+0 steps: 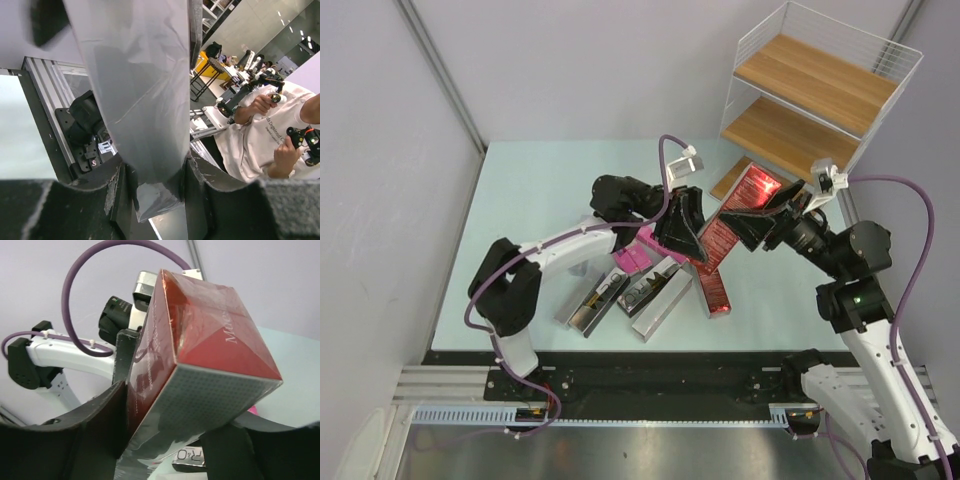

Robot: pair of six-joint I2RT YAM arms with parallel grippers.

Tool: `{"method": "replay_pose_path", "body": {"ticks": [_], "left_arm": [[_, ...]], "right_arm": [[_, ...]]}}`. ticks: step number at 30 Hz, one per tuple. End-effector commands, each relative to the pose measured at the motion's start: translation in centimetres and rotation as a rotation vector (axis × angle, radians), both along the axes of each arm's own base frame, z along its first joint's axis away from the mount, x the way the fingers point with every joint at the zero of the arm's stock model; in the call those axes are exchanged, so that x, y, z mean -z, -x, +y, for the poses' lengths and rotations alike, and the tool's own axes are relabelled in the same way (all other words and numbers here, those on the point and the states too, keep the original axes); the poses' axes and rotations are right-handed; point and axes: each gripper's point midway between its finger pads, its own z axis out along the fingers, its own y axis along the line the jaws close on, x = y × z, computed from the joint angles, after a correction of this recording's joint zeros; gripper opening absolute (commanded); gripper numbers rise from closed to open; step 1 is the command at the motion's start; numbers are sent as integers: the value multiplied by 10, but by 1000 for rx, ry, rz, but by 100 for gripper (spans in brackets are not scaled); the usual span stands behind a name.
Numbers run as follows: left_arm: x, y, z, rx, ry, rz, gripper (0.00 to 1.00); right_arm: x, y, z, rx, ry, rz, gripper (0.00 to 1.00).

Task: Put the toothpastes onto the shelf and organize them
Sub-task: Pick up the toothpaste from the center of the board.

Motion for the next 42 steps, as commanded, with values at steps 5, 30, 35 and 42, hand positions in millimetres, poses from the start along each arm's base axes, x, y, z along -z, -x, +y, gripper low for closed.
{"method": "replay_pose_path", "body": {"ticks": [5,30,35,42], "left_arm": [[-34,23,22,34,275,-278,28],[10,-194,58,-1107,-108,25,100],[20,-188,60,-1217,-151,26,100],[-9,-127,28,-966,79,-48,100]], "right_arm": [[-16,21,8,-117,-12,-52,35],[-43,-12,-52,310,-194,-30,28],[-48,-26,-64,393,-258,-8,27],[-67,-35,-70,410,-377,-8,27]]}}
